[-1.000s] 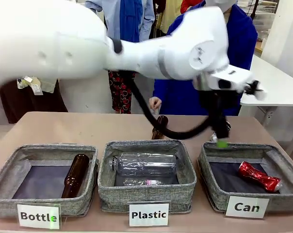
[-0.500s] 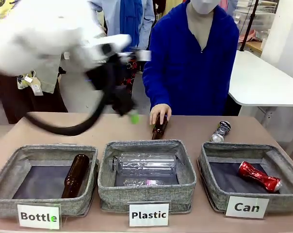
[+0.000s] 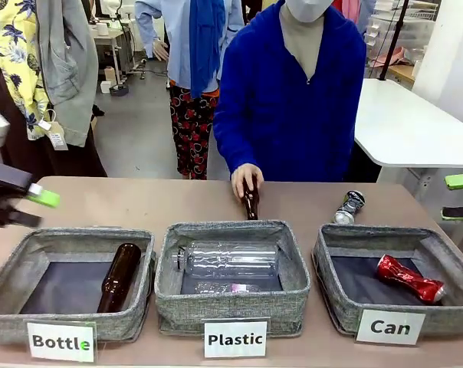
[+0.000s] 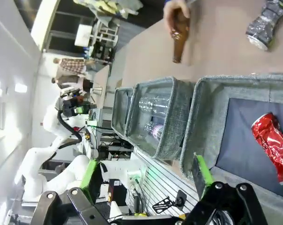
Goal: Sort the can waste into the basket.
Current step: Pick up the can waste from the table and place it in the right Fabric basket.
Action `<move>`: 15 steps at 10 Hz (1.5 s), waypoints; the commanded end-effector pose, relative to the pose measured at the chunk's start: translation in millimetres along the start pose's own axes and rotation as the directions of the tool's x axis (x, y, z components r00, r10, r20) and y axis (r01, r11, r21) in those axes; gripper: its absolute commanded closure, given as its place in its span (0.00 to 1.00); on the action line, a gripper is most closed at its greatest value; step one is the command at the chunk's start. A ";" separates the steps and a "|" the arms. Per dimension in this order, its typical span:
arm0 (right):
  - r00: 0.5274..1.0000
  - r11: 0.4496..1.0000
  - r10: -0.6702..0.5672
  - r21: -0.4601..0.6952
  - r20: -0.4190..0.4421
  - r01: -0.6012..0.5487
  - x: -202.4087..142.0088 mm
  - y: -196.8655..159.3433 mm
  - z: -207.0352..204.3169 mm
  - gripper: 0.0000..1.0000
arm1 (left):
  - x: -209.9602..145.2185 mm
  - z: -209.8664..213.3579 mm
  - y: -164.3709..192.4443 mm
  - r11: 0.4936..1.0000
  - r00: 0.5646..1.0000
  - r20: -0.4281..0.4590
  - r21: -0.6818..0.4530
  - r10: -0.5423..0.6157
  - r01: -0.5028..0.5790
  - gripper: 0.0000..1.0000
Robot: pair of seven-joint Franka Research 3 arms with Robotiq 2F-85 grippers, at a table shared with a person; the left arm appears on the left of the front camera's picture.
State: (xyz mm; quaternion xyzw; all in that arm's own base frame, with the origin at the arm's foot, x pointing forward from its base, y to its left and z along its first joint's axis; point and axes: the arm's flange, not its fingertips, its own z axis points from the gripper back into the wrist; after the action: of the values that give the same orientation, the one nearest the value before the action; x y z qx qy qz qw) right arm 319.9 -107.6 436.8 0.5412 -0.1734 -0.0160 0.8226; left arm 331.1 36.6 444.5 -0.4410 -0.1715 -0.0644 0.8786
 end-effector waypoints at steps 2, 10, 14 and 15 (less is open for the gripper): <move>1.000 1.000 0.000 0.000 0.000 0.000 0.0 0.0 0.0 0.00 | -38.1 12.3 47.9 0.956 0.787 0.542 -0.153 0.293 -0.251 0.00; 1.000 1.000 0.000 0.000 0.000 0.000 0.0 0.0 0.0 0.00 | -15.9 80.4 19.6 0.973 0.941 0.281 0.081 0.188 -0.218 0.00; 1.000 1.000 0.000 0.000 0.000 0.000 0.0 0.0 0.0 0.00 | -101.3 187.5 22.4 0.906 0.799 0.530 0.124 0.285 -0.406 0.00; 1.000 1.000 0.000 0.000 0.000 0.000 0.0 0.0 0.0 0.00 | -105.7 181.6 22.4 0.911 0.801 0.530 0.118 0.279 -0.395 0.00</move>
State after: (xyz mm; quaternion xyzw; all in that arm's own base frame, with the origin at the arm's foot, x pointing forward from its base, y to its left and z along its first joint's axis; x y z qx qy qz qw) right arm 320.1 -109.7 436.1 0.5429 -0.1716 -0.0221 0.8218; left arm 192.1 227.6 511.6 -0.3524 -0.3334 0.2400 0.8409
